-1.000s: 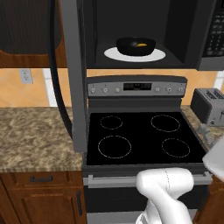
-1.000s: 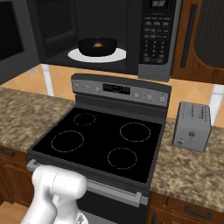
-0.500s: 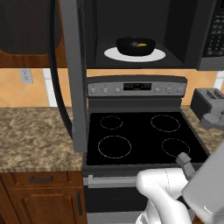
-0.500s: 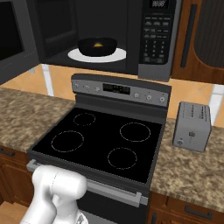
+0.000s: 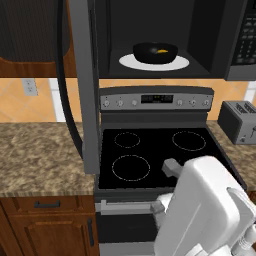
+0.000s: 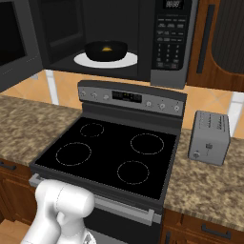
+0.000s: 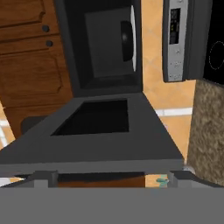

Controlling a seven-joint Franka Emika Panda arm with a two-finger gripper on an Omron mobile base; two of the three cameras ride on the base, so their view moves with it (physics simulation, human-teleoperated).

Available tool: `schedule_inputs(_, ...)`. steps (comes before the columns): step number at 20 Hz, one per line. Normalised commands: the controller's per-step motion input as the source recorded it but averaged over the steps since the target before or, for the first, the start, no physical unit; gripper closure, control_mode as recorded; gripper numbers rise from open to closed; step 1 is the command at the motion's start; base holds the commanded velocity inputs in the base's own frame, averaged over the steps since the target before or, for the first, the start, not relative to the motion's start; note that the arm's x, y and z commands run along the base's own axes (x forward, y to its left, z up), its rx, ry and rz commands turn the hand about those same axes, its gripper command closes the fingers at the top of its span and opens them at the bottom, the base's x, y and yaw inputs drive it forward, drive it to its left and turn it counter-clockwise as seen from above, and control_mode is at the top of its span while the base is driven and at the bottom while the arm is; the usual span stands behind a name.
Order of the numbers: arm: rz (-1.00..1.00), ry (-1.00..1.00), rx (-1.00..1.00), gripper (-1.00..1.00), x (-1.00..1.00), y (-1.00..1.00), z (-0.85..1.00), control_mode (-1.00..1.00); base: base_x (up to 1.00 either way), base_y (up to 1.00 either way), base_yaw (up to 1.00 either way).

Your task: Pick the lemon from the sink and place it in the bowl. Then pick the bowl and place it in the microwave. Then close the microwave door and press the start button.

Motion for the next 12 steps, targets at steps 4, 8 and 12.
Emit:
schedule_inputs(4, -0.06, -0.02, 0.02, -1.00, 0.76, 0.60, -0.58, -1.00, 0.00, 0.00, 0.00)
schedule_inputs(8, -0.05, -0.04, 0.00, -1.00, 0.72, 0.81, -0.43, -1.00, 0.00, 0.00, 0.00)
schedule_inputs(12, -0.02, 0.00, 0.00, -1.00, 0.72, 0.55, -0.47, -1.00, 0.00, 0.00, 0.00)
